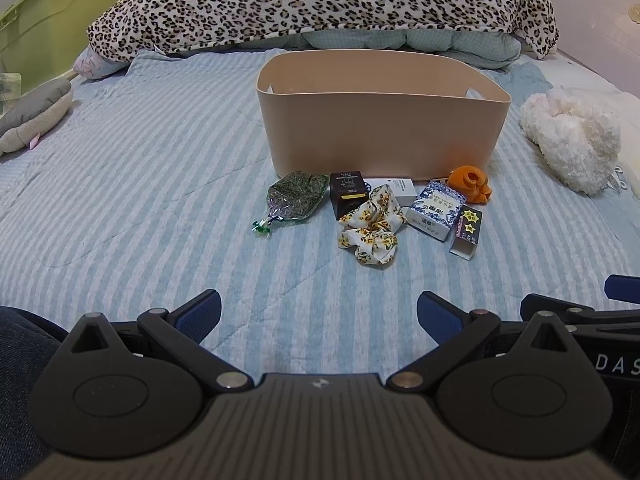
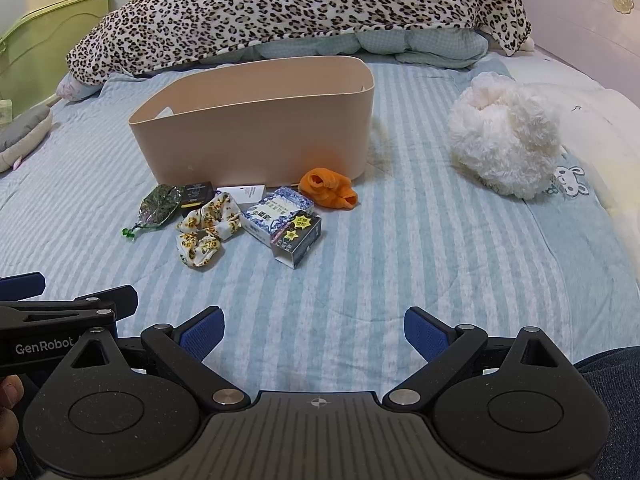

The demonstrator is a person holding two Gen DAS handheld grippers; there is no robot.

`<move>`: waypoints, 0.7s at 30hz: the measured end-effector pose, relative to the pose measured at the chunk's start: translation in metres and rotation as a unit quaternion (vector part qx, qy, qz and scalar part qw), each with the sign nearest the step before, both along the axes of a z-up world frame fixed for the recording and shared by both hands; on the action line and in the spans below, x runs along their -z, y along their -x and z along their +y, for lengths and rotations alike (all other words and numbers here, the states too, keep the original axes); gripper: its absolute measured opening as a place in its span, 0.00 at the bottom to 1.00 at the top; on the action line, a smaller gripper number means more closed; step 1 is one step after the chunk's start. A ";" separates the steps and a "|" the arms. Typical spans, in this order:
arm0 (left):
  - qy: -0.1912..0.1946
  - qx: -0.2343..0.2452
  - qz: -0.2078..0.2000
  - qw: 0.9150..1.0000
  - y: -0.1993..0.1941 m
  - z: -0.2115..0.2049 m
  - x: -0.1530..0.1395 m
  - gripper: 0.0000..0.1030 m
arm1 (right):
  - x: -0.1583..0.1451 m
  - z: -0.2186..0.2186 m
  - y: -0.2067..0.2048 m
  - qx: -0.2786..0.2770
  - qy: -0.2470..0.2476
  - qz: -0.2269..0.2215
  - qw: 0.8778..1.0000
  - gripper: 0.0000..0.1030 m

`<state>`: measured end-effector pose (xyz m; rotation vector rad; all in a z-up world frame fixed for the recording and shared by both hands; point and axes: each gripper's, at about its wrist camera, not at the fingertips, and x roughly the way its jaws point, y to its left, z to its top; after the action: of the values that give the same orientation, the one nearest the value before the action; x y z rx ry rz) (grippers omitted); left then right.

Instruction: Organize objects

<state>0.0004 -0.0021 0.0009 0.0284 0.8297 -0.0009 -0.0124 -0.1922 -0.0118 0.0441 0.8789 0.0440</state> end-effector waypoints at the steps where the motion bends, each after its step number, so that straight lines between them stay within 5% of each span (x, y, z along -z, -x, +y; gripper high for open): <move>1: 0.000 0.000 0.000 1.000 0.000 0.000 0.000 1.00 | 0.000 0.000 0.000 0.000 0.000 0.000 1.000 0.95; 21: -0.013 0.001 0.006 1.000 -0.020 -0.003 0.005 1.00 | 0.007 0.001 -0.021 -0.004 0.004 0.009 1.000 0.95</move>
<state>0.0206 -0.0051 -0.0042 0.0532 0.8415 0.0080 0.0081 -0.1907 -0.0188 0.0326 0.8982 0.0478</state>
